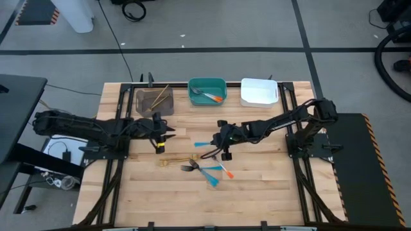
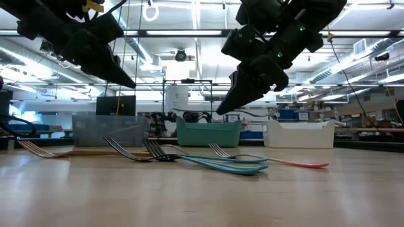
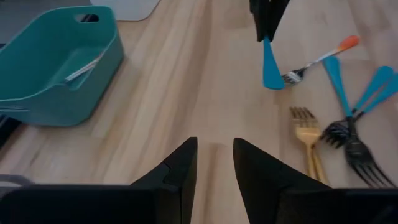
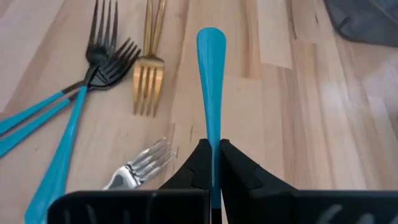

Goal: Sort silverware by color (type)
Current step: Put the blue fork into the white bin

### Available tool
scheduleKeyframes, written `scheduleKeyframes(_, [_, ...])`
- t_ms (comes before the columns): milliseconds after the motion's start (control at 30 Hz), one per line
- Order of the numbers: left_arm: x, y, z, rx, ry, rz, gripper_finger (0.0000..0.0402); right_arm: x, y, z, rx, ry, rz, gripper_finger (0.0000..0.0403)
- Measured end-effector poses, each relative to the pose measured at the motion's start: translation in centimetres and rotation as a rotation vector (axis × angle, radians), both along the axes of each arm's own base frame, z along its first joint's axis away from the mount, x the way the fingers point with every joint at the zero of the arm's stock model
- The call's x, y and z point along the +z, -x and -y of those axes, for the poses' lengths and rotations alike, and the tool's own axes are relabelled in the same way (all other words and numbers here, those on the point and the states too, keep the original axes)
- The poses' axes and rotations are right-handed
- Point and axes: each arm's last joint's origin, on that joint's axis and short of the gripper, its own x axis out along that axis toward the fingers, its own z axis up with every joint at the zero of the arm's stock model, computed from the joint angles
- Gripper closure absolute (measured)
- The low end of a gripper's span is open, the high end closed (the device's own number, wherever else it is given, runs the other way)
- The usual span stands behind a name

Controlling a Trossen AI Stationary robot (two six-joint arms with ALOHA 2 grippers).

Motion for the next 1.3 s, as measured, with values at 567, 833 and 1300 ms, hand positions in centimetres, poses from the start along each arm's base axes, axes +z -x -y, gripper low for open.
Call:
scheduleKeyframes(567, [0.1, 0.1, -1.8, 0.047, -0.082, -0.012, 0.0290, 0.1, 0.4, 3.4, -0.130, -0.017, -0.023, 0.0384])
scheduleKeyframes(833, [1.3, -0.5, -1.9, -0.008, -0.181, 0.092, 0.0290, 0.5, 1.3, 3.2, -0.229, 0.035, -0.087, 0.0384])
scheduleKeyframes(1300, [2.7, -1.1, -1.0, -0.100, -0.200, 0.250, 0.0290, 3.0, 2.8, 2.6, -0.335, 0.058, -0.063, 0.0384])
